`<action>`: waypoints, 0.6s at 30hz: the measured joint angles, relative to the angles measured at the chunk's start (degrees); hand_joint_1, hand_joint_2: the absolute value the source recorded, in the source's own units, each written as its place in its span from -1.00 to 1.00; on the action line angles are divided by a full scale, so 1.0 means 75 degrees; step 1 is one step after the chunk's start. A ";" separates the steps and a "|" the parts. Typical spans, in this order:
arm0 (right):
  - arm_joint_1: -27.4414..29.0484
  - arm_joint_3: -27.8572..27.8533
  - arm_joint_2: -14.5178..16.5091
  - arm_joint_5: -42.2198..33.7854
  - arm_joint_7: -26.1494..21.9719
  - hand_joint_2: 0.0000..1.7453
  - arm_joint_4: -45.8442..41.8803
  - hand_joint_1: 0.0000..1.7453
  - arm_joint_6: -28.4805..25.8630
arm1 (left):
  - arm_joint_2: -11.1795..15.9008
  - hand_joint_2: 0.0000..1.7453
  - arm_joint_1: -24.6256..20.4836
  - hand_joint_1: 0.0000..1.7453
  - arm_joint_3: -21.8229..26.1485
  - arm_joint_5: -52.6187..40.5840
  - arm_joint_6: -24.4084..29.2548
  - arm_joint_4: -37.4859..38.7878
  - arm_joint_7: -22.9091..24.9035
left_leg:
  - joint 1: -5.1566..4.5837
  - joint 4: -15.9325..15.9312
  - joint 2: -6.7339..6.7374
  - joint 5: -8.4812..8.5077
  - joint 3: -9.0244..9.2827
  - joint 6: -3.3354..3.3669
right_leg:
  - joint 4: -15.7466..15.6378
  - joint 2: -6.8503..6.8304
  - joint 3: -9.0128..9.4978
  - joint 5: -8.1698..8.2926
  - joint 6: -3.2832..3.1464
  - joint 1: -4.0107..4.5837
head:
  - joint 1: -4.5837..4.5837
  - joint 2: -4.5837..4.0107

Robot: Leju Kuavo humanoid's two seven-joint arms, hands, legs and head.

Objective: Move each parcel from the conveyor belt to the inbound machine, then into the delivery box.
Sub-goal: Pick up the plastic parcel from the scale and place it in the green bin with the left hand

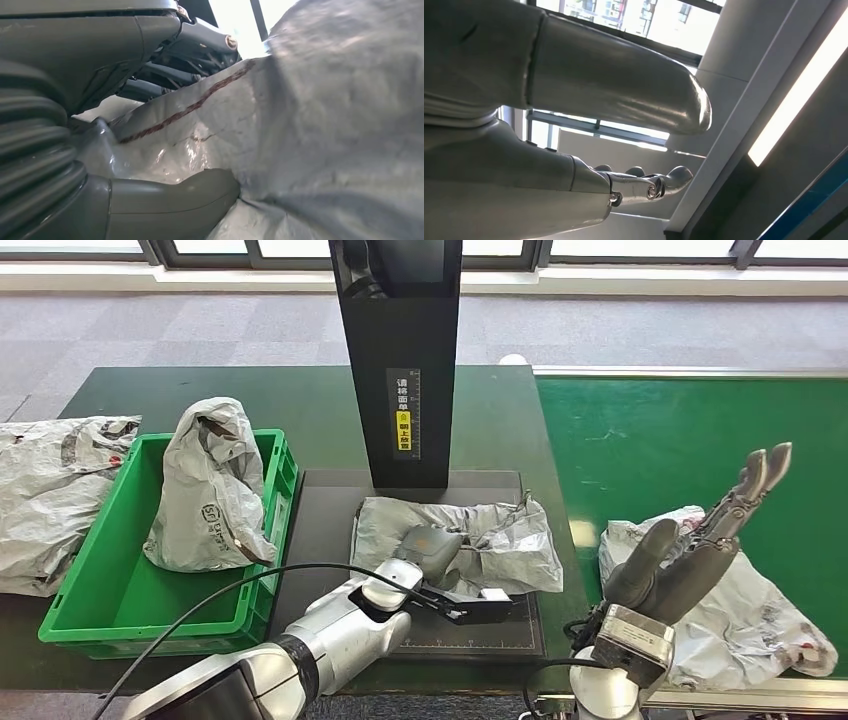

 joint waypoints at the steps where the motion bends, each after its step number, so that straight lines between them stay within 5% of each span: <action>1: 0.0015 0.0000 0.0000 0.0001 0.0000 -1.00 -0.0007 -1.00 0.0000 | 0.0000 1.00 -0.0003 1.00 -0.0029 -0.0036 0.0058 -0.0001 0.0059 | 0.0000 0.0000 0.0000 0.0000 0.0001 0.0000 | 0.0000 0.0000 0.0000 0.0000 0.0000 0.0000 | 0.0000 0.0000; 14: 0.0063 0.0000 0.0000 -0.0010 0.0000 -1.00 -0.0022 -1.00 0.0000 | 0.0007 1.00 0.0069 1.00 -0.0178 -0.0986 0.2301 0.0107 0.1367 | 0.0000 0.0000 -0.0002 0.0004 -0.0010 -0.0001 | 0.0002 0.0000 -0.0010 0.0002 -0.0001 0.0000 | 0.0001 0.0000; 18: 0.0082 0.0000 0.0000 0.0007 0.0000 -1.00 -0.0022 -1.00 0.0000 | 0.0087 1.00 0.0080 1.00 -0.0195 -0.1860 0.4279 -0.0063 0.2435 | 0.0000 0.0000 -0.0006 0.0005 -0.0027 -0.0001 | 0.0003 -0.0002 -0.0022 0.0002 -0.0001 -0.0001 | 0.0001 0.0000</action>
